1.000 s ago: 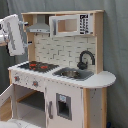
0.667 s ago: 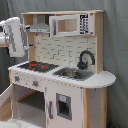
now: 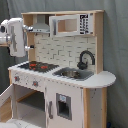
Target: Play with the kitchen
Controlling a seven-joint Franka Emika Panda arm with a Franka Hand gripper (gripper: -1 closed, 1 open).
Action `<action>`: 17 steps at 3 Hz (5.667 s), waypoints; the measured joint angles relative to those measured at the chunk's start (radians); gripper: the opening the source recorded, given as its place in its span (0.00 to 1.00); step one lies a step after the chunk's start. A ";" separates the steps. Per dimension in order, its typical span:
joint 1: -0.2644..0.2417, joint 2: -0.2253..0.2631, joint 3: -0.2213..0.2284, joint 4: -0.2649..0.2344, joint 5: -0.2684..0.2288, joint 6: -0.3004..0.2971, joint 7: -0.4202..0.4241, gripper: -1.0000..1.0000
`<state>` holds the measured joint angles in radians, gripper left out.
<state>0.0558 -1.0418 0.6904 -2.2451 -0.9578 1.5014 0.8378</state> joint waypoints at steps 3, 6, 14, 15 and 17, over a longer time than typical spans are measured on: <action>-0.010 -0.008 -0.090 0.029 -0.042 -0.021 -0.174 0.00; -0.078 0.094 -0.161 0.095 -0.150 0.110 -0.389 0.00; -0.132 0.629 -0.082 0.364 -0.320 0.454 -0.503 0.00; -0.132 0.701 -0.052 0.420 -0.353 0.454 -0.505 0.00; -0.132 0.842 -0.030 0.542 -0.417 0.453 -0.548 0.00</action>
<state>-0.0764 -0.1998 0.6603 -1.7035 -1.3750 1.9543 0.2893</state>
